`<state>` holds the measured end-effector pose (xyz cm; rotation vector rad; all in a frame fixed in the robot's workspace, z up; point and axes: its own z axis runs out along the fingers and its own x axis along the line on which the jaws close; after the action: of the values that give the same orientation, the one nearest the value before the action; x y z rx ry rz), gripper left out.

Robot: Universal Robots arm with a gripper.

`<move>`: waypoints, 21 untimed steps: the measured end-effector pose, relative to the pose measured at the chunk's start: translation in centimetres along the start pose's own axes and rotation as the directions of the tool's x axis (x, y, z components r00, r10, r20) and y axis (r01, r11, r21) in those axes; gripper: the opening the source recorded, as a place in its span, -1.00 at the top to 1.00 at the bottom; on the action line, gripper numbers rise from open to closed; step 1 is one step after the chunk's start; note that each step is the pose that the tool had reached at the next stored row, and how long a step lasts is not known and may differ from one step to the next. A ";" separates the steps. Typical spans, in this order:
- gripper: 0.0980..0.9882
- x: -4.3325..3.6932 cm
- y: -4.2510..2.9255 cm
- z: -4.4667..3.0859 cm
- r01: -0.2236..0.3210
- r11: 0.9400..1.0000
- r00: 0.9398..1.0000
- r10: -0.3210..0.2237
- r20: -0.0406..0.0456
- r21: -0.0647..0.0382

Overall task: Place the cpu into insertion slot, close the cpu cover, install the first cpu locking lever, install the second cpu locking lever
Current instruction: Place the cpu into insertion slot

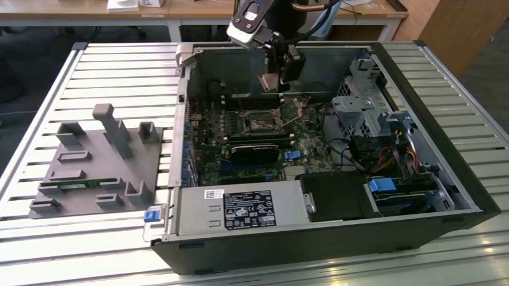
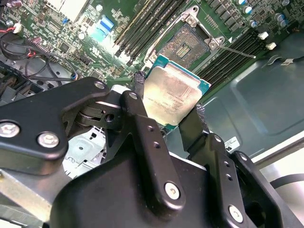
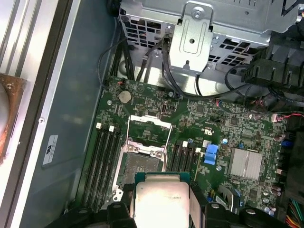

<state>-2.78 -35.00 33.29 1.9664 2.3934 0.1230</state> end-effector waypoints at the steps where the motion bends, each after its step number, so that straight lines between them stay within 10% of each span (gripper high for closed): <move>1: 0.00 0.00 0.00 0.01 -0.001 1.000 1.000 0.001 0.000 0.000; 11: 0.00 0.00 -0.05 0.53 -0.018 1.000 1.000 0.018 0.006 0.000; 21: 0.00 -0.01 -0.10 1.12 -0.154 0.988 0.988 0.154 0.018 -0.003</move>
<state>-2.78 -35.00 32.17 2.1403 2.2273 0.1108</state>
